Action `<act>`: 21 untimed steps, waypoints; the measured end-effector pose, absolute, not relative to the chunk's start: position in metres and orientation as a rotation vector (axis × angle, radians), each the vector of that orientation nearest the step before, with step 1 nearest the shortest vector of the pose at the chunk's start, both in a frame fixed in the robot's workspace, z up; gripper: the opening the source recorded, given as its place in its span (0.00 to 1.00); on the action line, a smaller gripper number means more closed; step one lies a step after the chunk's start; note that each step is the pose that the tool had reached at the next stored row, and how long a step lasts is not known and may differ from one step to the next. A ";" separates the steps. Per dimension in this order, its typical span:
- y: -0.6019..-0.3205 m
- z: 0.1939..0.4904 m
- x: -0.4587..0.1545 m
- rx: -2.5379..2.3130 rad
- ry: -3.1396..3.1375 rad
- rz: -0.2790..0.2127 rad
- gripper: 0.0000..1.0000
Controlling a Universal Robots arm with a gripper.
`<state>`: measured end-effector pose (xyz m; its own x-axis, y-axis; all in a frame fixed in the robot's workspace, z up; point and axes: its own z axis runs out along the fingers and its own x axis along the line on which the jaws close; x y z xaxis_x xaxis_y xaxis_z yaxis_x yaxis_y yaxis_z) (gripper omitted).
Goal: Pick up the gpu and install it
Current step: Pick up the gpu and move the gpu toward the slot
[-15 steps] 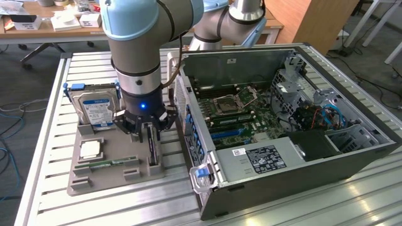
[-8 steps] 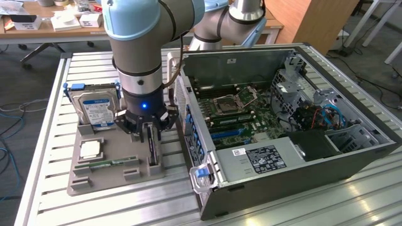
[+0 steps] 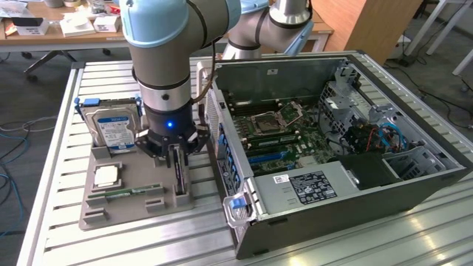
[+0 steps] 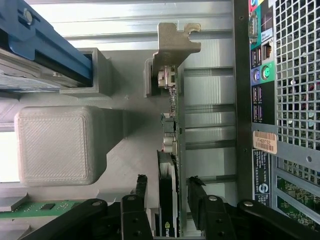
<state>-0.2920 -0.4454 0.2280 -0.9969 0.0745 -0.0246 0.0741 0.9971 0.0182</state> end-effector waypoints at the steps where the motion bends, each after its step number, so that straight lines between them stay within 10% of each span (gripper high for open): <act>1: -0.445 0.228 -0.292 0.116 3.114 0.027 0.40; 5: -0.445 0.228 -0.292 0.116 3.114 0.027 0.26; 21: -0.445 0.228 -0.292 0.107 3.114 0.027 0.26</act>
